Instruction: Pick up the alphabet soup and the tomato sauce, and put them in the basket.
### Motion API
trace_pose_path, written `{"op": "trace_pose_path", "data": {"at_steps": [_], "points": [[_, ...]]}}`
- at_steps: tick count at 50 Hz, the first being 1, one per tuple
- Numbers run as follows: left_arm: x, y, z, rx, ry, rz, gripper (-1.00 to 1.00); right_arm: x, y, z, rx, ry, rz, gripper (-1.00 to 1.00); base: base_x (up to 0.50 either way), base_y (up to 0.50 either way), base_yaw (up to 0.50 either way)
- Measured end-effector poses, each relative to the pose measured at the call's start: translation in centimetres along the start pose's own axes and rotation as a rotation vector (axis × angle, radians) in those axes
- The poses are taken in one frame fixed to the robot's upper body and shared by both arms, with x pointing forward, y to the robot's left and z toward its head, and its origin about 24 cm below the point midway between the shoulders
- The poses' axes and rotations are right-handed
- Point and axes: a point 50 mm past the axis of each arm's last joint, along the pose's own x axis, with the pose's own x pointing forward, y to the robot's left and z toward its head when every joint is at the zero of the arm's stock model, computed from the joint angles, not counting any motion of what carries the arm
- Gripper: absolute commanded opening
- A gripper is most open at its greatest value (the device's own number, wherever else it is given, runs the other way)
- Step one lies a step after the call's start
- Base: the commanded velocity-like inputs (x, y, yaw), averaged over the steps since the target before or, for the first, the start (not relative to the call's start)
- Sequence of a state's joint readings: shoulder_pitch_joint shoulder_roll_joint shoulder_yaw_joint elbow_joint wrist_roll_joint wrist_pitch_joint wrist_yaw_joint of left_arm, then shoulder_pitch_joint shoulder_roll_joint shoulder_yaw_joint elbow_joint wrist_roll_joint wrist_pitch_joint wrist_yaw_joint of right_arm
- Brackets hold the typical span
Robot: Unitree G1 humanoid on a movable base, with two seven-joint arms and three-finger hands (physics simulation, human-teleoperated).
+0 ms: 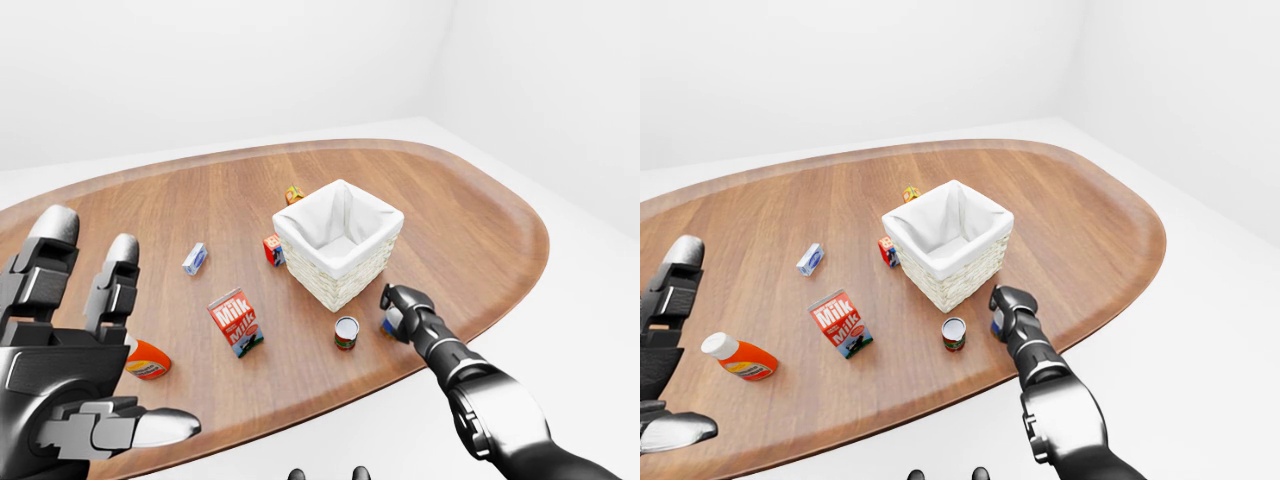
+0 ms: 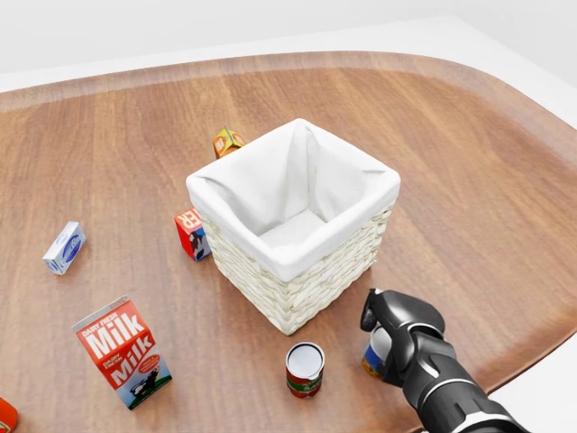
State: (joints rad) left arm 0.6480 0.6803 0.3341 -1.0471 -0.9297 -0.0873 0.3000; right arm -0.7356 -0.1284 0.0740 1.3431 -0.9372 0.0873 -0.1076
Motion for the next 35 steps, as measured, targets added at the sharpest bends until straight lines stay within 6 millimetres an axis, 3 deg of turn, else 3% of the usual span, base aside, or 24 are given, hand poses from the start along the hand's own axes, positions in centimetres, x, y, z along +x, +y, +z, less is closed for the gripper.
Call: {"op": "trace_pose_path", "data": {"at_steps": [14,35], "points": [[-0.1,-0.1,-0.2,0.008,0.018,-0.004,1.0,0.0,0.1,-0.6,0.004,0.012,-0.012,-1.0,0.0,0.0,0.0],[-0.2,-0.2,-0.5,0.02,0.035,-0.006,1.0,-0.8,-1.6,-1.4,0.037,-0.059,-0.127,-1.0,0.0,0.0,0.0]]}}
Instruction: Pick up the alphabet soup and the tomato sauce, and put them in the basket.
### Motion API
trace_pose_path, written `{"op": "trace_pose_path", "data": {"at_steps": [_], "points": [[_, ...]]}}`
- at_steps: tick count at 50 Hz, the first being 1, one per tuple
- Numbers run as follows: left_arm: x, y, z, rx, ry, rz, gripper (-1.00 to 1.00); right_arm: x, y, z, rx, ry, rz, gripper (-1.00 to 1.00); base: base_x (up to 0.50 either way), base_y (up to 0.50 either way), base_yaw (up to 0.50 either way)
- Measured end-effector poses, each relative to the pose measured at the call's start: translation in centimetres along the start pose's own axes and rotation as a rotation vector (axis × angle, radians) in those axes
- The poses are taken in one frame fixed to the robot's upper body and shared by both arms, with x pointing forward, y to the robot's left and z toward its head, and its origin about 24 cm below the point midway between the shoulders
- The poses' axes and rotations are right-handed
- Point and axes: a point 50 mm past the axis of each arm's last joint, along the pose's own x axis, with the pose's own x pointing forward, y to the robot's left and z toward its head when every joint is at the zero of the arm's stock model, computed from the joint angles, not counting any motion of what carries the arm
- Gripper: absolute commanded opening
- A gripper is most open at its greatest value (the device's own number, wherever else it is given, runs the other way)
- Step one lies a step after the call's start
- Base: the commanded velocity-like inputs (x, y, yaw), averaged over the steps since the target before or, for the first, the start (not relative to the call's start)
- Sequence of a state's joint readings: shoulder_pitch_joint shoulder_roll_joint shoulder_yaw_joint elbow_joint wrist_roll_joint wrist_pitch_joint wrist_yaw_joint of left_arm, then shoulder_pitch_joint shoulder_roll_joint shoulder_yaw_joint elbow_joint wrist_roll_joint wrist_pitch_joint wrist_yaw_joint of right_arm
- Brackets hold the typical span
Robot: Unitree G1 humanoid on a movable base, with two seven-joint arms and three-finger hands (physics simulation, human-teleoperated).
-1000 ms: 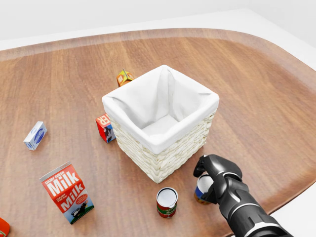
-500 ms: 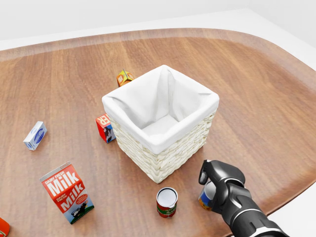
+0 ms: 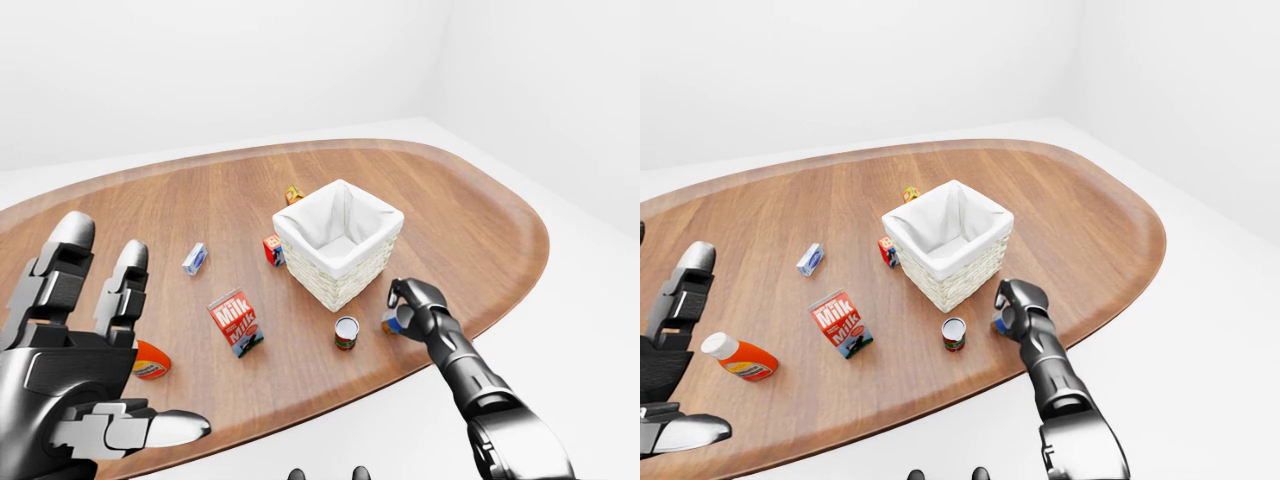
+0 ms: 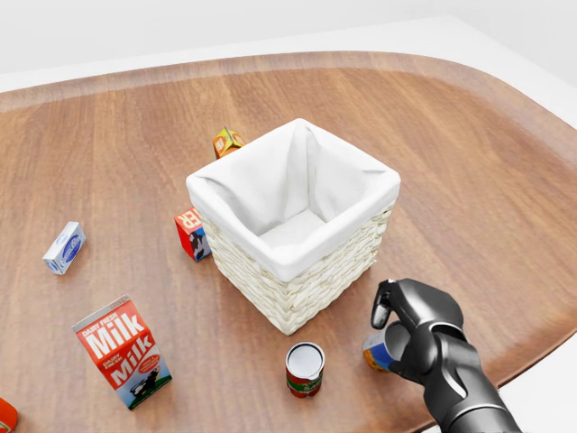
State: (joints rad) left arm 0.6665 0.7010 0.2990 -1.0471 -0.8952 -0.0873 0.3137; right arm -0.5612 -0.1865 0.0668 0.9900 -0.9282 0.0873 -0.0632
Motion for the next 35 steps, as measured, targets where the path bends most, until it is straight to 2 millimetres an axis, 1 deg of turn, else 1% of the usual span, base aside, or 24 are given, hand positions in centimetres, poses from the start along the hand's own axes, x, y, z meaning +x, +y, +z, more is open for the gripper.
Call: {"op": "trace_pose_path", "data": {"at_steps": [5,15,21,28,35], "points": [[0.0,0.0,0.0,0.002,0.003,0.0,1.0,-0.9,-1.1,0.4,0.009,-0.06,-0.04,-1.0,0.0,0.0,0.0],[0.0,-0.1,-0.1,0.007,0.01,-0.001,1.0,-4.0,-4.7,1.8,-0.042,-0.173,-0.142,-1.0,0.0,0.0,0.0],[0.0,-0.1,-0.1,0.008,0.009,0.0,1.0,-5.7,-6.2,2.1,-0.074,-0.196,-0.187,-1.0,0.0,0.0,0.0],[0.1,-0.1,-0.1,0.009,0.005,0.0,1.0,-7.7,-7.7,1.9,-0.107,-0.198,-0.229,-1.0,0.0,0.0,0.0],[0.1,-0.1,-0.1,0.011,0.003,-0.001,1.0,-10.5,-10.3,2.5,-0.16,-0.209,-0.292,-1.0,0.0,0.0,0.0]]}}
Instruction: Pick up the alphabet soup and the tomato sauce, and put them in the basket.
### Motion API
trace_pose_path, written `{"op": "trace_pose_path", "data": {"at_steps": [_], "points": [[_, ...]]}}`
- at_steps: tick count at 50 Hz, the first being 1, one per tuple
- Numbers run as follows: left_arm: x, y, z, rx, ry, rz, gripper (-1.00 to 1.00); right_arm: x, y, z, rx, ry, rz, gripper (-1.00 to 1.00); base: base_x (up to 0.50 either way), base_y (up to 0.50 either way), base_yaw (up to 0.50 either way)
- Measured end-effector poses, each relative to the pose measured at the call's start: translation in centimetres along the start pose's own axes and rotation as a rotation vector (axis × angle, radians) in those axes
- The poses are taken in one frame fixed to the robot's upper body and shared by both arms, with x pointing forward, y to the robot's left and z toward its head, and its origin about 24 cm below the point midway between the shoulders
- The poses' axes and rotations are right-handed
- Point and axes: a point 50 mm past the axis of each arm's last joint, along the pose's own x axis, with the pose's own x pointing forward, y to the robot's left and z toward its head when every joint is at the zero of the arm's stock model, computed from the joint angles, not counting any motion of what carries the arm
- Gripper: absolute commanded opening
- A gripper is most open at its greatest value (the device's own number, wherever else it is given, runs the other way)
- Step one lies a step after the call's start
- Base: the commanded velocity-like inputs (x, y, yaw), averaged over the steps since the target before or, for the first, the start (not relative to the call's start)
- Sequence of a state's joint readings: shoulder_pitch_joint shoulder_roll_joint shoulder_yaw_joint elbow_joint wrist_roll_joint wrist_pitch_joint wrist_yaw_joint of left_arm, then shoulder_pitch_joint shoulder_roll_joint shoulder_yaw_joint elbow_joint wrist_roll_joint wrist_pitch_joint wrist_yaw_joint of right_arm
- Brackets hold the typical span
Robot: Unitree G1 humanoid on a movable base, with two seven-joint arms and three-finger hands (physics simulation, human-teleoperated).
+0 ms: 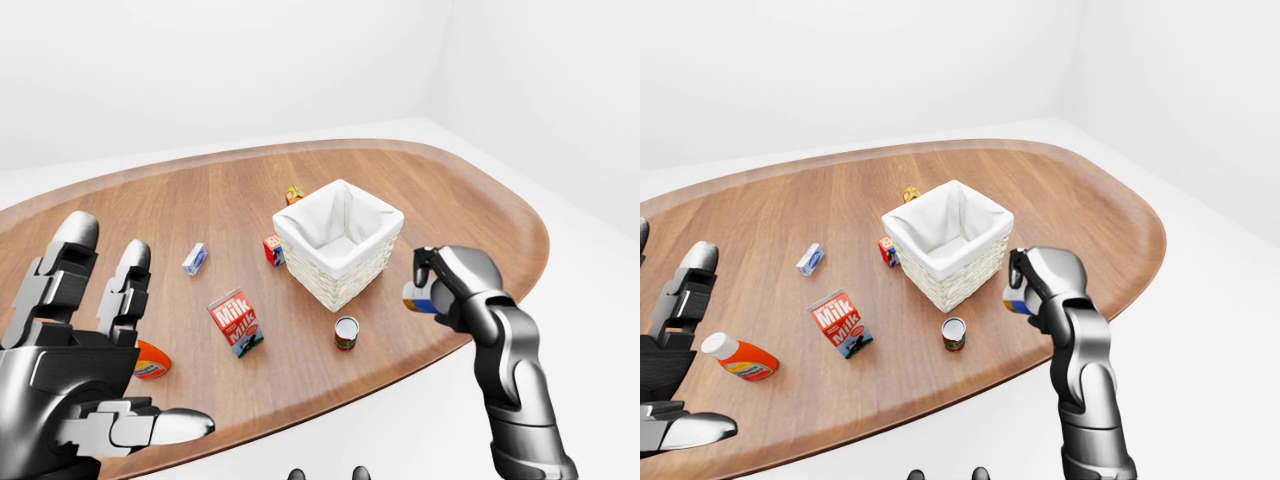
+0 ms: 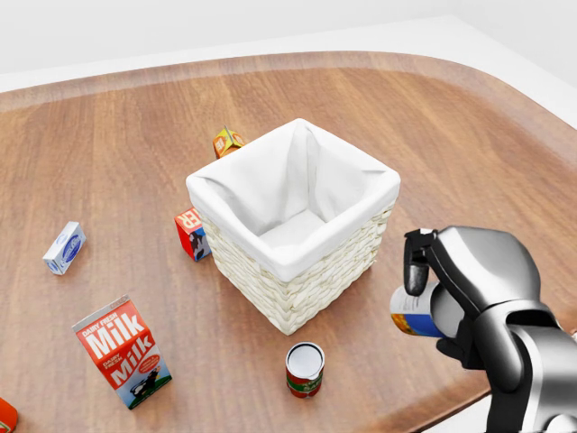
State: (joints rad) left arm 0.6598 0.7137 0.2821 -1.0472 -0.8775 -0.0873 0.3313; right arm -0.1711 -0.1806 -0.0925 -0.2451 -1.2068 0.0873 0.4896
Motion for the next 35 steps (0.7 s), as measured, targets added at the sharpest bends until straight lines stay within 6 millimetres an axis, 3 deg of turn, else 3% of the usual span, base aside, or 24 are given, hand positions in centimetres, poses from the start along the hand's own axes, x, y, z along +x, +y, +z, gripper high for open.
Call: {"op": "trace_pose_path", "data": {"at_steps": [9,21,29,35], "points": [[0.0,0.0,0.0,0.001,0.0,0.0,1.0,-1.2,-5.2,2.1,-0.078,-0.047,-0.08,-1.0,0.0,0.0,0.0],[0.0,-0.1,-0.1,0.005,0.007,0.0,1.0,-1.2,-12.1,5.6,-0.148,-0.144,-0.352,-1.0,0.0,0.0,0.0],[-0.1,-0.1,-0.2,0.007,0.01,0.0,1.0,0.0,-14.4,7.7,-0.147,-0.212,-0.394,-1.0,0.0,0.0,0.0],[-0.1,-0.1,-0.2,0.009,0.014,-0.001,1.0,1.7,-15.0,9.2,-0.135,-0.258,-0.351,-1.0,0.0,0.0,0.0]]}}
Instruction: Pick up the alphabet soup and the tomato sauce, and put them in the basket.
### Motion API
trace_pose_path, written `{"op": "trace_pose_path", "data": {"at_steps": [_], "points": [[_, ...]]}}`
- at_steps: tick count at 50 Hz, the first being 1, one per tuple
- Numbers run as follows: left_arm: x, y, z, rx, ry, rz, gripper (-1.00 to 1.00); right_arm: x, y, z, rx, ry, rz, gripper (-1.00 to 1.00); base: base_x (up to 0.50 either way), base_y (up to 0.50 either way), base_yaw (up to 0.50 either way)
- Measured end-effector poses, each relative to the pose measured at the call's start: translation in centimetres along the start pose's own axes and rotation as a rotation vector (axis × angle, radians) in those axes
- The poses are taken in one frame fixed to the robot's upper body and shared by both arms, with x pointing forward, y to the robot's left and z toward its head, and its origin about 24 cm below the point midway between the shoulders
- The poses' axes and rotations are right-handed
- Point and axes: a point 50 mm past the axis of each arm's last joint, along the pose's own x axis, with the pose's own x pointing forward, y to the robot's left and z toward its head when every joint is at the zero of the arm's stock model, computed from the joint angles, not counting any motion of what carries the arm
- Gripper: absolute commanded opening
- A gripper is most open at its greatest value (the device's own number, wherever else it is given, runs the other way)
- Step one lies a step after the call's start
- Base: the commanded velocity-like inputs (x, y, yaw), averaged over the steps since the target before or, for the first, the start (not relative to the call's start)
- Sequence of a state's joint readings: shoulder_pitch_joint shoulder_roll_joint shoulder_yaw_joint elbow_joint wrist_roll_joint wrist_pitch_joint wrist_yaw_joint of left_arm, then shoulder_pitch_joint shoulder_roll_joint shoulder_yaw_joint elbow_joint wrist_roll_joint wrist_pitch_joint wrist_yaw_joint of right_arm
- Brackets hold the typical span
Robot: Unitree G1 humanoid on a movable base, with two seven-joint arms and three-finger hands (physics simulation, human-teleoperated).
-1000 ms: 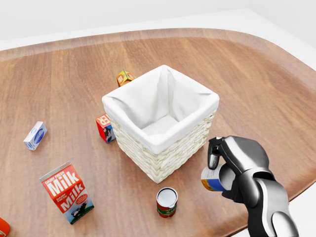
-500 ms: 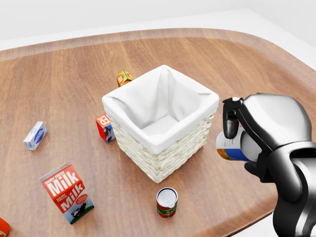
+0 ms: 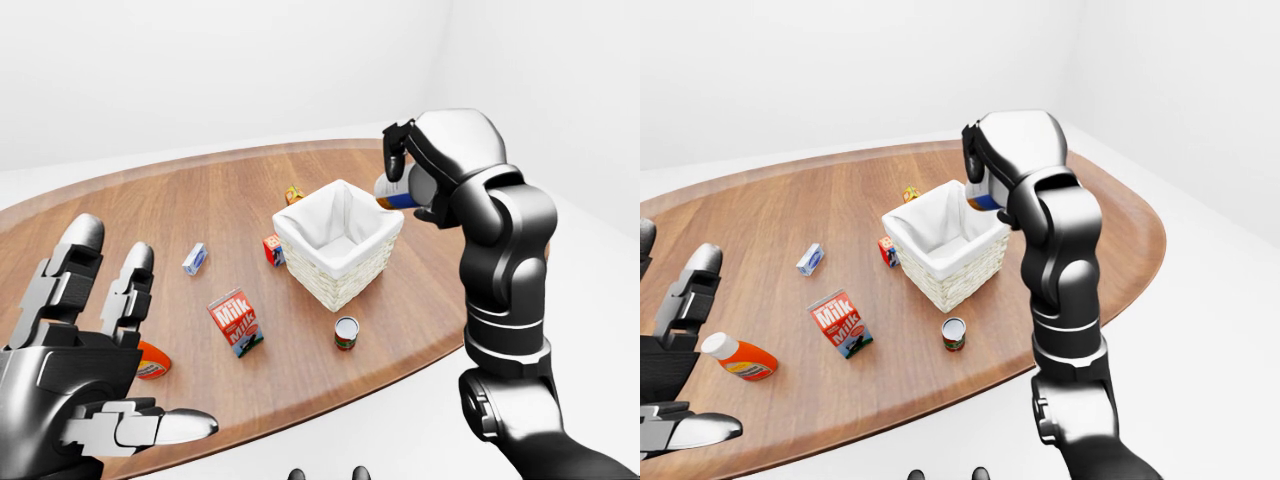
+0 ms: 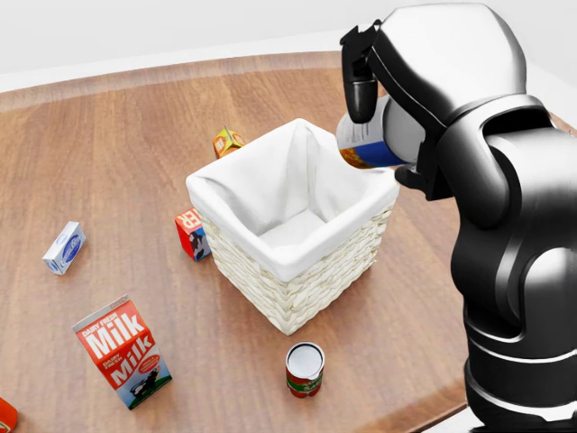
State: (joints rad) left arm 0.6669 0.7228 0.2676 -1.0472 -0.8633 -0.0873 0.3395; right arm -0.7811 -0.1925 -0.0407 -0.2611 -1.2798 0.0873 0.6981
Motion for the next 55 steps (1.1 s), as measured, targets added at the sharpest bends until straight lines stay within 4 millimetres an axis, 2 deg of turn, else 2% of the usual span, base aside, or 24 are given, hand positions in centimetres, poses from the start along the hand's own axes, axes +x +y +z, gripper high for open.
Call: {"op": "trace_pose_path", "data": {"at_steps": [8,17,23,33,42,55], "points": [[0.0,0.0,0.0,-0.002,0.0,0.001,1.0,2.3,1.3,1.2,0.035,-0.042,0.095,-1.0,0.0,0.0,0.0],[-0.1,0.0,0.0,-0.001,0.01,0.0,1.0,5.1,3.7,1.8,0.092,-0.06,0.217,-1.0,0.0,0.0,0.0],[-0.1,0.0,-0.1,0.001,0.016,-0.001,1.0,7.3,4.8,1.7,0.129,-0.045,0.265,-1.0,0.0,0.0,0.0],[-0.2,0.0,-0.2,0.008,0.031,-0.002,1.0,10.2,5.5,0.3,0.153,0.035,0.308,-1.0,0.0,0.0,0.0],[-0.1,0.1,-0.1,0.005,0.025,0.0,1.0,11.3,6.6,-0.4,0.156,0.102,0.353,-1.0,0.0,0.0,0.0],[0.1,0.3,0.4,-0.016,-0.012,0.005,1.0,11.2,8.6,0.3,0.153,0.128,0.408,-1.0,0.0,0.0,0.0]]}}
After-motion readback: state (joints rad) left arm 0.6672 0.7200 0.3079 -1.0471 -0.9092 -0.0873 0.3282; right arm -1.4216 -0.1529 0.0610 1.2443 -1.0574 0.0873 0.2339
